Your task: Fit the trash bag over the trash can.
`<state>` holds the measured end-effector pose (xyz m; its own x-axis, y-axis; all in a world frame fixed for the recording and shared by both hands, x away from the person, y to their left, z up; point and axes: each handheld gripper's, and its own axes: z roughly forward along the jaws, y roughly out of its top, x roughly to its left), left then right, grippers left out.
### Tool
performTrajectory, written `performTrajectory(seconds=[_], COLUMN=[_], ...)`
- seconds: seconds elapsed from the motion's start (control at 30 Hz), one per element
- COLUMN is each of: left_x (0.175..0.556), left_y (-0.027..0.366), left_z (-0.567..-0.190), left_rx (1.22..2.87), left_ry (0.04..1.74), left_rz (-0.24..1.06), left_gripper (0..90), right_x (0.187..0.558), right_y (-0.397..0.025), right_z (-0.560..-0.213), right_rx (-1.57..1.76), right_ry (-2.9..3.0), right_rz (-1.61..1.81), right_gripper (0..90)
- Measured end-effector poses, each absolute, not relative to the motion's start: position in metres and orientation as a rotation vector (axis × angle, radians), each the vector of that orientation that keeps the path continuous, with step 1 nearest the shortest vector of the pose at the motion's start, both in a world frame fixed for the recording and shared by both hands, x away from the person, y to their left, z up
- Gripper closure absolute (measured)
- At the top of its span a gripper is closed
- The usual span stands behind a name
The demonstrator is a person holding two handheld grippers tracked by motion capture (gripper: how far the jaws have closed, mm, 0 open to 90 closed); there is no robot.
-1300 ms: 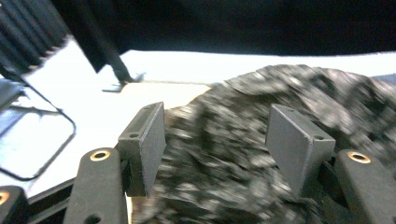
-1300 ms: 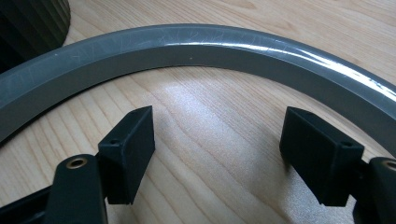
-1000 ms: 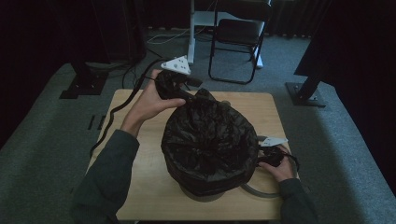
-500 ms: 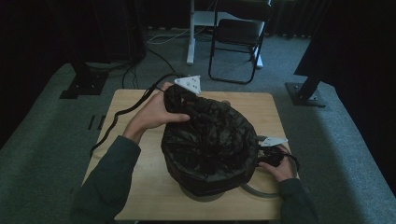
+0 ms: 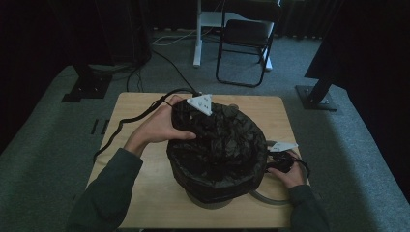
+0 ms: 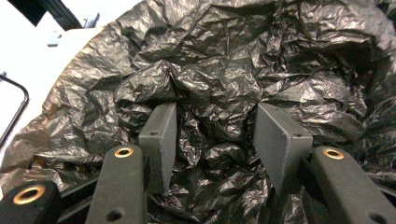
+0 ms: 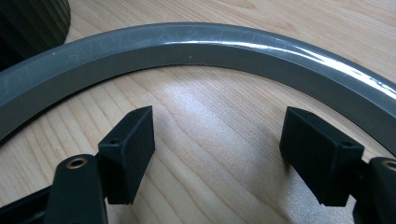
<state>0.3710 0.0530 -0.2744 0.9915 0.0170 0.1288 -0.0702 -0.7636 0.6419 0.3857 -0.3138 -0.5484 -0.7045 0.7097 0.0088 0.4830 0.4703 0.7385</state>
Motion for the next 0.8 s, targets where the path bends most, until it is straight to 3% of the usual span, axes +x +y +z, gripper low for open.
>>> performTrajectory(seconds=[0.8], left_x=[0.358], left_y=[0.052], left_z=[-0.284], left_rx=[2.547], left_ry=[-0.054], left_rz=[0.24], left_gripper=[49.1], right_x=[0.386], right_y=[-0.314], right_z=[-0.548], right_rx=[1.014], right_ry=[2.422], right_rz=[1.074], right_gripper=[25.7])
